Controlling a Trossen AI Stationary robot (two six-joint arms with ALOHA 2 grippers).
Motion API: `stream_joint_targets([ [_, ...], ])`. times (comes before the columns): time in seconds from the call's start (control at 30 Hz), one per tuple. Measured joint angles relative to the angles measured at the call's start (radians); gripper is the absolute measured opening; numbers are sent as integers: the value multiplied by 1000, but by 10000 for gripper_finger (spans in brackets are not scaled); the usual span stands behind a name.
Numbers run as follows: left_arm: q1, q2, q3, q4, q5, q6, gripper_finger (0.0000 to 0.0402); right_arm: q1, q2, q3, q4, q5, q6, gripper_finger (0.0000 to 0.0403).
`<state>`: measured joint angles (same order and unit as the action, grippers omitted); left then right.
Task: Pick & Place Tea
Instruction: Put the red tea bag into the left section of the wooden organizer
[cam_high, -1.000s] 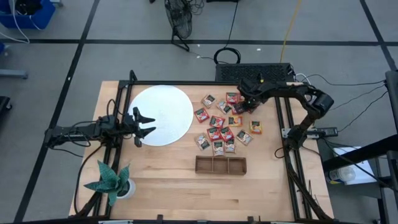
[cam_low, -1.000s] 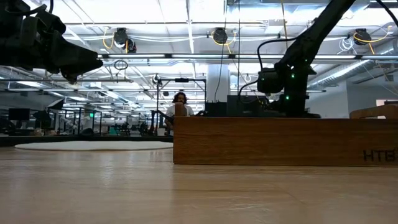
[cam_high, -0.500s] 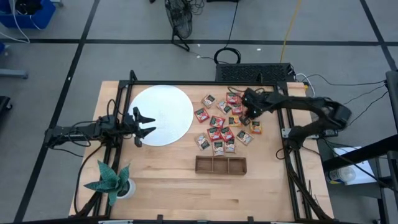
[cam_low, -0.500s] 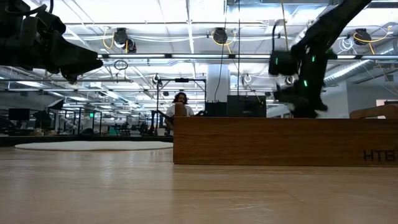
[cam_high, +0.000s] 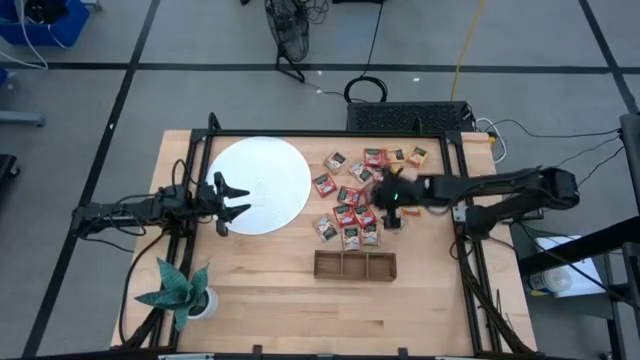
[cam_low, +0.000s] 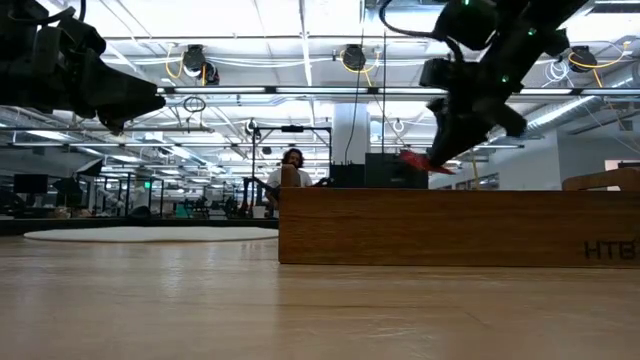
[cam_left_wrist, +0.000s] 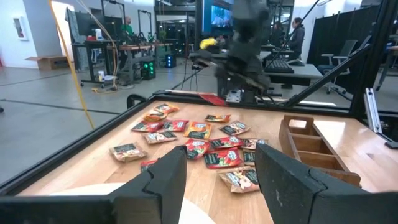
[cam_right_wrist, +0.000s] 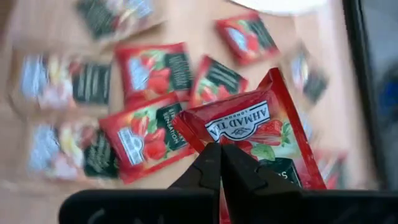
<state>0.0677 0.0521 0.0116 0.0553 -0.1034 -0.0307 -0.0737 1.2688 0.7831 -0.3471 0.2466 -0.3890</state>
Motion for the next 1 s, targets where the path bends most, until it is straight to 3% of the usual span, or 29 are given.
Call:
stream_joint_targets([
  [0.17, 0, 0, 0, -1, 0, 0, 191, 184, 144, 1, 127, 365, -229, 0],
  [0.3, 0, 0, 0, -1, 0, 0, 191, 282, 259, 1, 217, 679, -534, 0],
  [0.43, 0, 0, 0, -1, 0, 0, 191, 355, 335, 1, 314, 884, -826, 0],
  [0.57, 0, 0, 0, -1, 0, 0, 191, 427, 368, 1, 399, 949, -965, 0],
  [1.0, 0, 0, 0, 4, 0, 0, 191, 582, 377, 2, 478, 976, -894, 0],
])
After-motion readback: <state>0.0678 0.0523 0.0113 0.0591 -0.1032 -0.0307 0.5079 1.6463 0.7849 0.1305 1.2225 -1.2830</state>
